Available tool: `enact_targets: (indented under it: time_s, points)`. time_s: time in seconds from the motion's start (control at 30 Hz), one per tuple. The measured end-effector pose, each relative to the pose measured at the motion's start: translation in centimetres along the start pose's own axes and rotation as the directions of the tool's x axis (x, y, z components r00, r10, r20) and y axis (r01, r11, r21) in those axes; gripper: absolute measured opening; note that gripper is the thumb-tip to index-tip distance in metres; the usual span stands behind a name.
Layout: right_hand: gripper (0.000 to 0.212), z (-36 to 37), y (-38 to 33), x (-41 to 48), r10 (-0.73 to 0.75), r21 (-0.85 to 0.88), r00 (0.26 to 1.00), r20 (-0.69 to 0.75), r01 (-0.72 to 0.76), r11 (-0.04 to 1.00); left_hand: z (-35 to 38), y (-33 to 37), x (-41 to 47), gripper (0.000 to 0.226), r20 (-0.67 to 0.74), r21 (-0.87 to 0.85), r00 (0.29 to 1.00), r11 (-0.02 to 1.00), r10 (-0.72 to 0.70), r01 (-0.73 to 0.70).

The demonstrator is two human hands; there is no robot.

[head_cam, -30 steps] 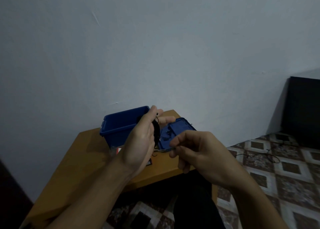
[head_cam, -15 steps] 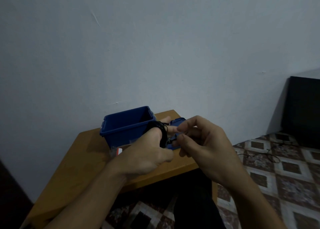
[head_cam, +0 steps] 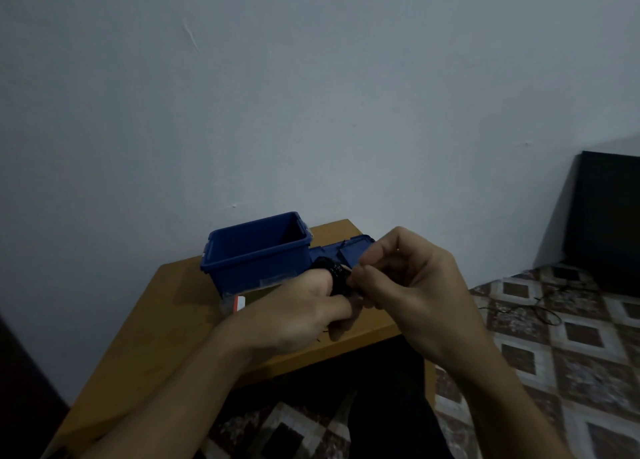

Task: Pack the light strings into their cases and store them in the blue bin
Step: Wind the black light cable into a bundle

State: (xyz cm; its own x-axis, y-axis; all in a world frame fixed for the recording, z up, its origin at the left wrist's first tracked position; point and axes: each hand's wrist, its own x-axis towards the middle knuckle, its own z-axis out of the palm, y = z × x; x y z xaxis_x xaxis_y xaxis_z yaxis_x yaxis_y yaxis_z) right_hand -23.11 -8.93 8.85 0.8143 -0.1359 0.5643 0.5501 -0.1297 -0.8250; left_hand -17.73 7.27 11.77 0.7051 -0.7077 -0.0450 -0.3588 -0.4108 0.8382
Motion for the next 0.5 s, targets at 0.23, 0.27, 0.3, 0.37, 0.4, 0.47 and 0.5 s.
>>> enact_targets:
  time_s: [0.23, 0.27, 0.3, 0.37, 0.4, 0.47, 0.5]
  points:
    - [0.013, -0.7, 0.7, 0.4, 0.005, 0.039, 1.000, -0.010, -0.004, 0.999, -0.5, 0.7, -1.0, 0.026, 0.078, -0.340, 0.997, 0.940, 0.011, 0.016]
    - [0.015, -0.8, 0.9, 0.4, 0.028, 0.052, 0.999, 0.024, -0.029, 0.998, -0.6, 0.6, -1.0, 0.026, 0.106, -0.419, 0.994, 0.908, 0.041, 0.008]
    - [0.017, -0.8, 1.1, 0.4, 0.064, 0.077, 0.996, 0.068, -0.069, 0.995, -0.7, 0.6, -1.1, 0.027, 0.139, -0.478, 0.988, 0.878, 0.062, 0.012]
    - [0.031, -0.7, 1.5, 0.3, 0.138, 0.126, 0.976, 0.171, -0.161, 0.979, -0.8, 0.6, -1.1, 0.032, 0.195, -0.553, 0.976, 0.832, 0.093, 0.031]
    - [0.037, -0.6, 1.7, 0.3, 0.152, 0.152, 0.963, 0.225, -0.189, 0.970, -0.9, 0.6, -1.0, 0.034, 0.212, -0.571, 0.971, 0.820, 0.106, 0.035]
    - [0.044, -0.2, 1.7, 0.3, 0.139, 0.214, 0.942, 0.305, -0.210, 0.954, -0.9, 0.7, -0.8, 0.038, 0.229, -0.592, 0.966, 0.805, 0.121, 0.039]
    - [0.046, 0.0, 1.6, 0.2, 0.134, 0.249, 0.935, 0.328, -0.222, 0.943, -0.8, 0.7, -0.8, 0.039, 0.214, -0.572, 0.971, 0.819, 0.105, 0.037]
